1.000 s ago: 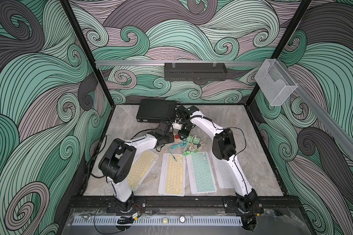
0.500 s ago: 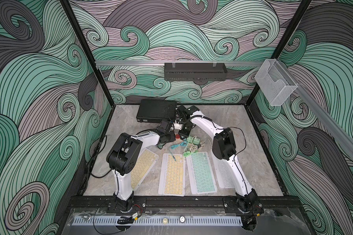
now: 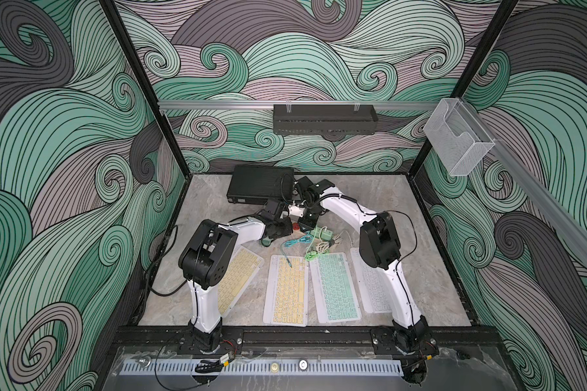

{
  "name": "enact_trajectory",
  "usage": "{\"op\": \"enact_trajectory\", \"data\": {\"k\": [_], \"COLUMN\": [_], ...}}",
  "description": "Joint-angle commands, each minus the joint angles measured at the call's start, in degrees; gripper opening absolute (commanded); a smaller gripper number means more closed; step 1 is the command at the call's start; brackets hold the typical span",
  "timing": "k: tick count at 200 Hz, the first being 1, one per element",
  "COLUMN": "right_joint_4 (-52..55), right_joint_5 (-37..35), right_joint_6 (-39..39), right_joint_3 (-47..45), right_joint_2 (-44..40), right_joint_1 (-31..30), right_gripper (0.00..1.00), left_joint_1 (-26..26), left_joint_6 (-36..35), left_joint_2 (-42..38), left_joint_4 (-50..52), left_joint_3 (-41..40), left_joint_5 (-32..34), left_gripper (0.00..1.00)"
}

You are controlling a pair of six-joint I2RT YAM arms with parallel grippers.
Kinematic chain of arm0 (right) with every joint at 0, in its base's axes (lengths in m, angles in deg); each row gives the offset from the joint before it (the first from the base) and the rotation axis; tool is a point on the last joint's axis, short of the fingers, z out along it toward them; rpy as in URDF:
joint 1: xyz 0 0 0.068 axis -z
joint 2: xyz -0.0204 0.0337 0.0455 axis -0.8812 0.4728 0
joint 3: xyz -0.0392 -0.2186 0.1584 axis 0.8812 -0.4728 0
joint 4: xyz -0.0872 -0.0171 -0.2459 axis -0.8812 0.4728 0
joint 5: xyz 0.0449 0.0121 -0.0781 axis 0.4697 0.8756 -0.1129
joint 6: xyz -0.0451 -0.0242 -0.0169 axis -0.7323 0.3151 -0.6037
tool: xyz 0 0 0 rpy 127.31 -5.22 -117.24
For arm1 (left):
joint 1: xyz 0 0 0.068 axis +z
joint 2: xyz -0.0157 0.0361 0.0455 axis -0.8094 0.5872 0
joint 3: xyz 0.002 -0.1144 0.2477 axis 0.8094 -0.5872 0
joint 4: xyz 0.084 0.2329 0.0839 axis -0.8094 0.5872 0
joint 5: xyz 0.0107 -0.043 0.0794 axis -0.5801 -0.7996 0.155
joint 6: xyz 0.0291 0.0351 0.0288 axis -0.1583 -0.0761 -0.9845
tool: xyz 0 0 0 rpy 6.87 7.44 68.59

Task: Unplug the wireless keyboard
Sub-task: Remove the plug from the socket.

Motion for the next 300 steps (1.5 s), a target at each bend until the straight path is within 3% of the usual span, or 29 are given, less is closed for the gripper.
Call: {"op": "enact_trajectory", "data": {"k": [1,77,120,164,219,257,278,300], "right_joint_4": [0.7,0.7,0.8,0.6,0.7,0.6,0.7,0.8], "right_joint_5": [6.0,12.6,14.8,14.8,14.7,13.7,12.7,12.9], "right_joint_6": [-2.8,-0.7,-1.3,-1.5,-1.3,-0.4,0.1,0.0], "right_joint_3": [-0.4,1.5,1.5,1.6,2.2,2.7,3.2,3.1], "right_joint_2": [-2.9,-1.3,-0.9,-0.9,0.0,0.8,1.5,1.5], "right_joint_1": [-1.8,0.6,0.6,0.5,0.2,0.3,0.2,0.1], "right_gripper": [0.00,0.00,0.00,0.00,0.00,0.00,0.00,0.00], "left_joint_1": [0.1,0.8,1.0,1.2,3.9,4.4,4.4,4.4], "left_joint_6": [0.0,2.1,1.9,-0.8,1.9,2.8,1.4,1.7], "left_joint_2": [4.6,6.5,5.5,-2.9,-0.2,-4.4,-6.1,-6.9], "left_joint_4": [-1.9,0.6,-1.4,-17.3,-30.5,-37.0,-36.4,-40.1], "left_joint_3": [2.2,3.4,2.4,-7.5,-10.6,-15.7,-16.1,-18.6], "left_joint_5": [0.1,-1.6,-3.0,-4.4,-11.0,-11.0,-14.1,-13.6], "left_gripper": [0.21,0.12,0.12,0.13,0.12,0.12,0.16,0.27]}}
